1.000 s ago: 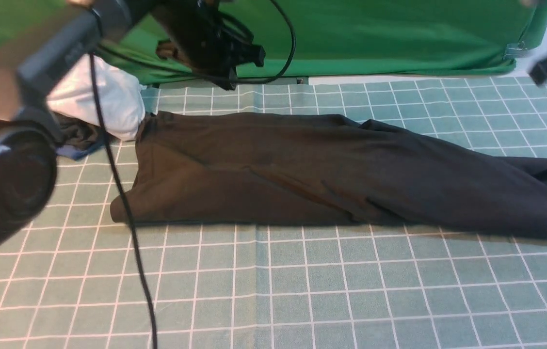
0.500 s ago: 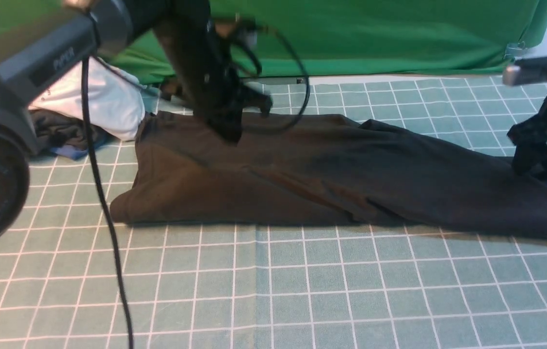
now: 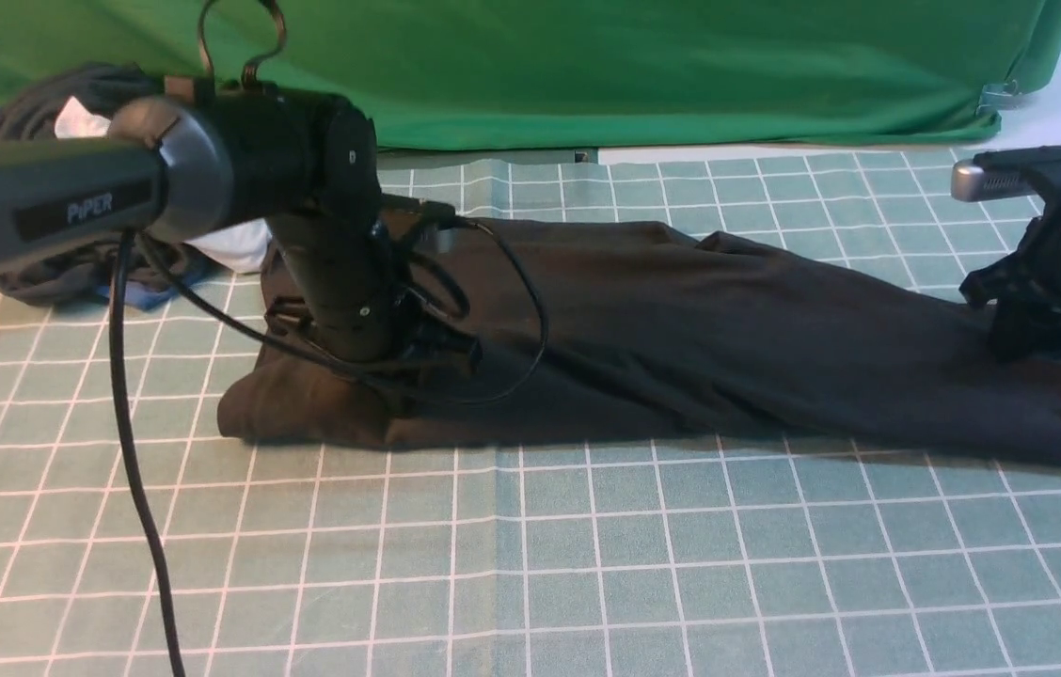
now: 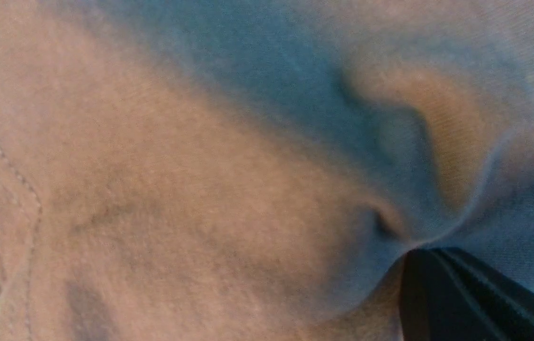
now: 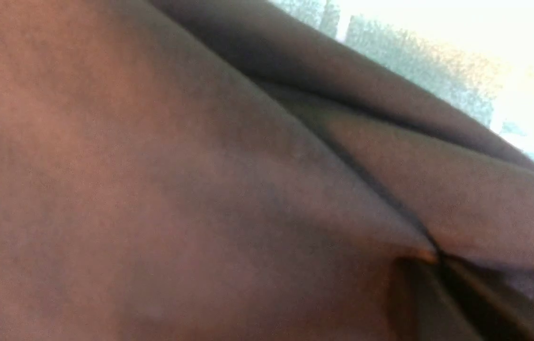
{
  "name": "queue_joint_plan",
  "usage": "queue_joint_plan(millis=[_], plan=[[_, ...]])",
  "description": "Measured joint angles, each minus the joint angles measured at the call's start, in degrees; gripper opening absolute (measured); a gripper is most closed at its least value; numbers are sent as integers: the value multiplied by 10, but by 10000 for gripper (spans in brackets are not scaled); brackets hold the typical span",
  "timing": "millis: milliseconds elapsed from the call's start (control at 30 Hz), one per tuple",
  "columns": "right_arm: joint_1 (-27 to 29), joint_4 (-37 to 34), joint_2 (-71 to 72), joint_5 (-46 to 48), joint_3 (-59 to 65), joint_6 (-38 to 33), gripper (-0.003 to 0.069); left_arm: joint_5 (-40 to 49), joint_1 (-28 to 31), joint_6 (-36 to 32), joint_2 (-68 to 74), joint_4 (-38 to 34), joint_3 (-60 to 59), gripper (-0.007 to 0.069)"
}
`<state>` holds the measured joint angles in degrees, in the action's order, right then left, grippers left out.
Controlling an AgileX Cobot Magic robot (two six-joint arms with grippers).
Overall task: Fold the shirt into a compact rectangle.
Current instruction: 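Pull the folded dark garment lengthwise by its ends to straighten it flat on the table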
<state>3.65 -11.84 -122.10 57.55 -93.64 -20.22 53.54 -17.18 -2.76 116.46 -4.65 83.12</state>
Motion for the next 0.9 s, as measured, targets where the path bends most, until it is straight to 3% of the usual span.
queue_joint_plan(millis=[433,667,767,900], plan=[[0,48,32,8,-46,0,6,-11,0,28,0,26,-11,11],[0,67,-4,-39,-46,0,12,-7,0,28,0,25,-11,11],[0,87,-12,-66,-46,10,73,-6,0,28,0,17,-11,11],[0,125,1,-70,-48,39,309,-4,0,28,-10,14,-13,11]])
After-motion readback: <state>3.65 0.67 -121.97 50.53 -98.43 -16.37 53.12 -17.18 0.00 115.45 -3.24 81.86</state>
